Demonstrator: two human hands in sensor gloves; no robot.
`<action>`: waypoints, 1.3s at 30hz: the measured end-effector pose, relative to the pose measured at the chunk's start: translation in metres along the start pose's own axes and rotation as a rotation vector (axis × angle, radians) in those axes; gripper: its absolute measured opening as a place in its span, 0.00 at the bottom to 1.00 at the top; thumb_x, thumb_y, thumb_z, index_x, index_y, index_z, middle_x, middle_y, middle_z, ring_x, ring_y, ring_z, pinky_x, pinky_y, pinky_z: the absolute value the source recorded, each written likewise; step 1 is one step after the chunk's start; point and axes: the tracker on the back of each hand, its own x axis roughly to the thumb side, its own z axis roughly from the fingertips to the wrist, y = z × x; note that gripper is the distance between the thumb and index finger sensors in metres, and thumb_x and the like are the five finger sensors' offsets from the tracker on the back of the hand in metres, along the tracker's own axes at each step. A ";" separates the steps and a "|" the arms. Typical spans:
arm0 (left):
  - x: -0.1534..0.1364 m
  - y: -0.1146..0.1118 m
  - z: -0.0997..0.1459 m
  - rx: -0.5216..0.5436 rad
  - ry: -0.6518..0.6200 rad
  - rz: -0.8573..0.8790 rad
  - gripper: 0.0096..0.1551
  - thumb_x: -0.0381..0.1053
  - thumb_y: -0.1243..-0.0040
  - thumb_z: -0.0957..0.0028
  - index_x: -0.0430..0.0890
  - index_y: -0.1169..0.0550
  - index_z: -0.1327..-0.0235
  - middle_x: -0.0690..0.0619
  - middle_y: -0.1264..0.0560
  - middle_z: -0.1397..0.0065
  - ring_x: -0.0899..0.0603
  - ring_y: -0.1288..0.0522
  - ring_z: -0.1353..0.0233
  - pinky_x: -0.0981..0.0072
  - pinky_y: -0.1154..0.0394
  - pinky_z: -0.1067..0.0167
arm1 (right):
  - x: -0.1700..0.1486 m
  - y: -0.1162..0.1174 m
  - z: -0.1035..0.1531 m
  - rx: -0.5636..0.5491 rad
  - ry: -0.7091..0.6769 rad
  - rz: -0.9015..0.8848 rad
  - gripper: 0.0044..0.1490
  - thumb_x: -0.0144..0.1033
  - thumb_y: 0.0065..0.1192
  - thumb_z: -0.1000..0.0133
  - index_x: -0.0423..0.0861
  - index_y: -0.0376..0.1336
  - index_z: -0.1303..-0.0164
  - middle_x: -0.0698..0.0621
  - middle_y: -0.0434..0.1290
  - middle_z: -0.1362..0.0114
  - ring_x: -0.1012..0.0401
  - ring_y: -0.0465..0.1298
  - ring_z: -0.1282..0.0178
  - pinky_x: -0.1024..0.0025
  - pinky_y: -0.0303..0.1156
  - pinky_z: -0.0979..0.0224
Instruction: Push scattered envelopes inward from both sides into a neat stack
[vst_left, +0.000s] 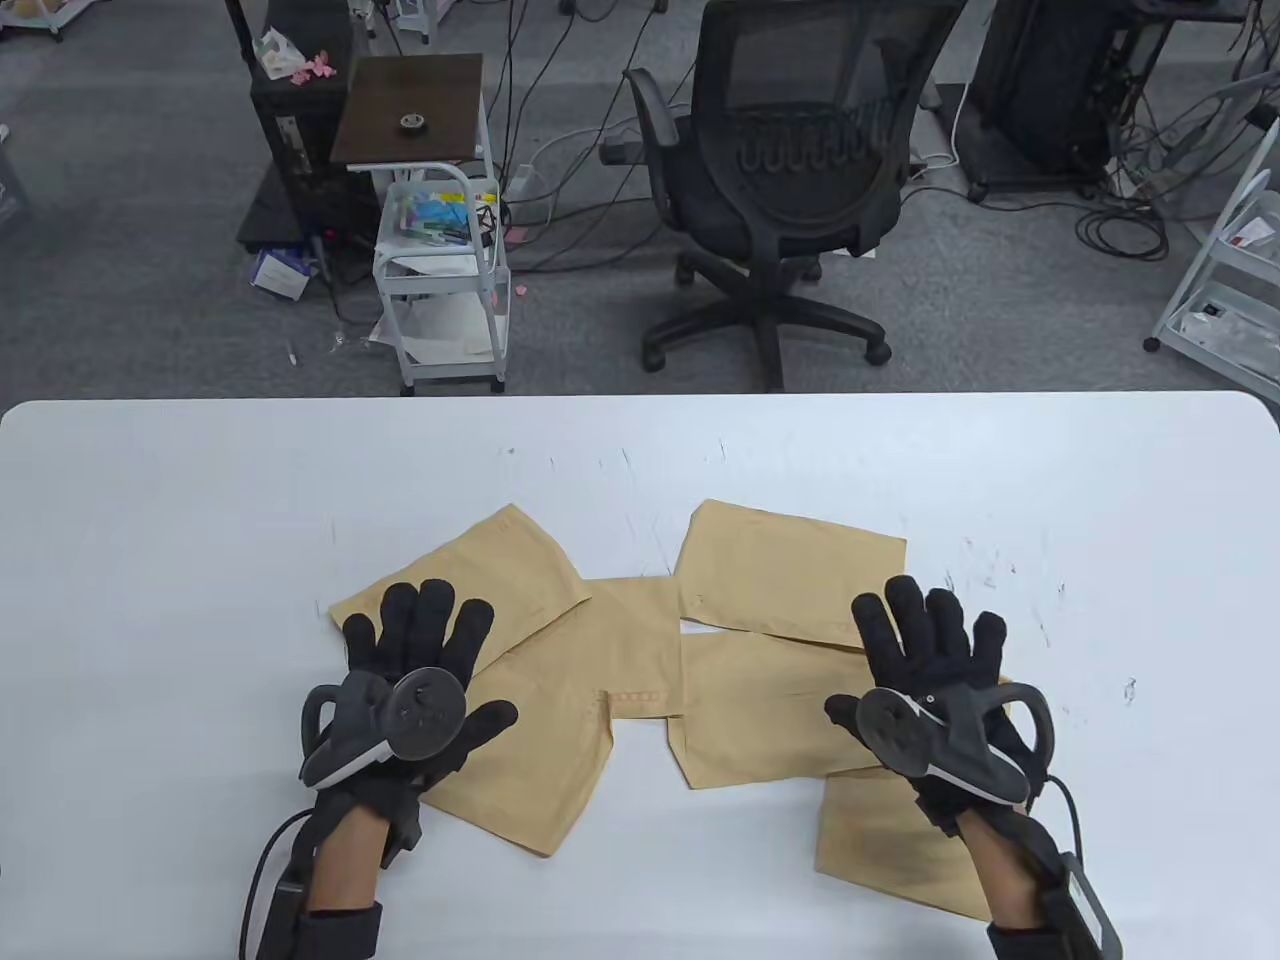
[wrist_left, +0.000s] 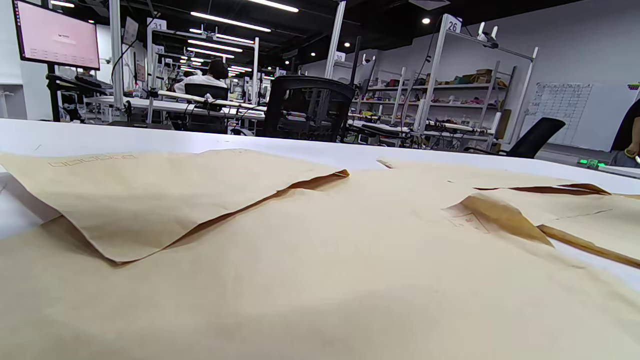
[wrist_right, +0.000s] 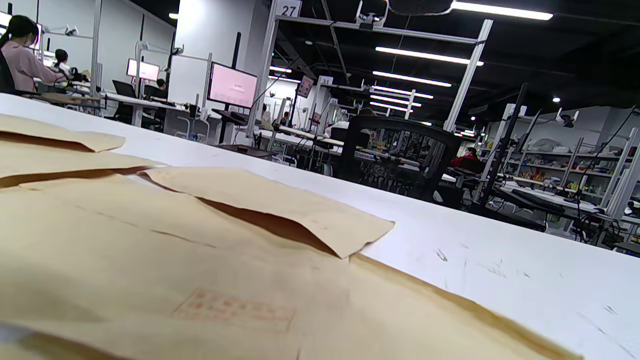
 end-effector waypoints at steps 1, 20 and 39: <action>0.000 -0.001 -0.001 -0.008 0.004 -0.007 0.57 0.74 0.59 0.55 0.59 0.73 0.28 0.46 0.78 0.19 0.29 0.77 0.20 0.20 0.71 0.30 | 0.000 0.000 0.000 0.007 0.000 0.003 0.60 0.65 0.39 0.49 0.44 0.28 0.17 0.33 0.33 0.11 0.28 0.43 0.17 0.19 0.39 0.27; -0.028 -0.023 -0.005 -0.218 0.138 -0.061 0.58 0.73 0.58 0.53 0.57 0.74 0.29 0.43 0.79 0.21 0.29 0.75 0.19 0.22 0.68 0.27 | -0.025 0.022 -0.007 0.176 0.097 -0.007 0.60 0.63 0.42 0.49 0.42 0.30 0.17 0.33 0.35 0.11 0.28 0.45 0.17 0.19 0.39 0.27; -0.023 -0.086 -0.025 -0.610 0.118 -0.015 0.59 0.76 0.57 0.58 0.60 0.71 0.27 0.46 0.75 0.19 0.32 0.74 0.18 0.23 0.70 0.28 | -0.013 0.090 -0.020 0.675 -0.071 -0.097 0.62 0.59 0.54 0.55 0.51 0.28 0.21 0.39 0.30 0.13 0.28 0.37 0.19 0.21 0.37 0.28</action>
